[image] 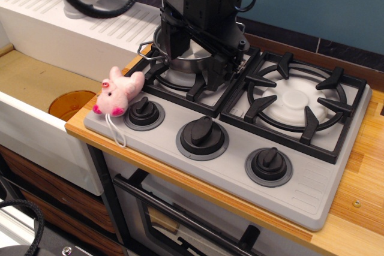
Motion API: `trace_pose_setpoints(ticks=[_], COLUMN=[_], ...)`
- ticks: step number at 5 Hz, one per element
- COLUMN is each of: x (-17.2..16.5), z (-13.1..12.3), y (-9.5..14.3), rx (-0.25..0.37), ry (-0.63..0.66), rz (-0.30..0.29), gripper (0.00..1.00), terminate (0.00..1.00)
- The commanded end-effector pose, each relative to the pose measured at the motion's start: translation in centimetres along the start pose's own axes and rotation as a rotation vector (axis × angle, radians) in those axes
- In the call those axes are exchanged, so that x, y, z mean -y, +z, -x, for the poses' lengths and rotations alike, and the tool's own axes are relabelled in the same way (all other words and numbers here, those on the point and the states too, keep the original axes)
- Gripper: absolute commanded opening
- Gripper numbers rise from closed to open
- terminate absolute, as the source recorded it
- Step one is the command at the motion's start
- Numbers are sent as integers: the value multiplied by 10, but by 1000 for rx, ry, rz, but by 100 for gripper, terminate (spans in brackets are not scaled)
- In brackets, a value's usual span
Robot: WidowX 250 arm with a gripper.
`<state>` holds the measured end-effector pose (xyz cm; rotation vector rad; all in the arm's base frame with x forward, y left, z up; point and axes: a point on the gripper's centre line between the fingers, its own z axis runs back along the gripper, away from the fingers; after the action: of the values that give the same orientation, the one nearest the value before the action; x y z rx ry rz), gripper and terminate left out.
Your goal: Put stuffedpig in pan
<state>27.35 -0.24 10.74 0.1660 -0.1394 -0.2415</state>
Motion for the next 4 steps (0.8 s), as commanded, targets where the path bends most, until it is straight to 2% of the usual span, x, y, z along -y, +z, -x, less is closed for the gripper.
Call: trace_pose_setpoints(ticks=[1, 3, 4], x=[0, -39, -55], z=[0, 16, 27], y=[0, -9, -14], rx=[0, 23, 32], ry=[0, -46, -57], rz=[0, 22, 5], gripper=[100, 100, 100], terminate=[0, 0, 0])
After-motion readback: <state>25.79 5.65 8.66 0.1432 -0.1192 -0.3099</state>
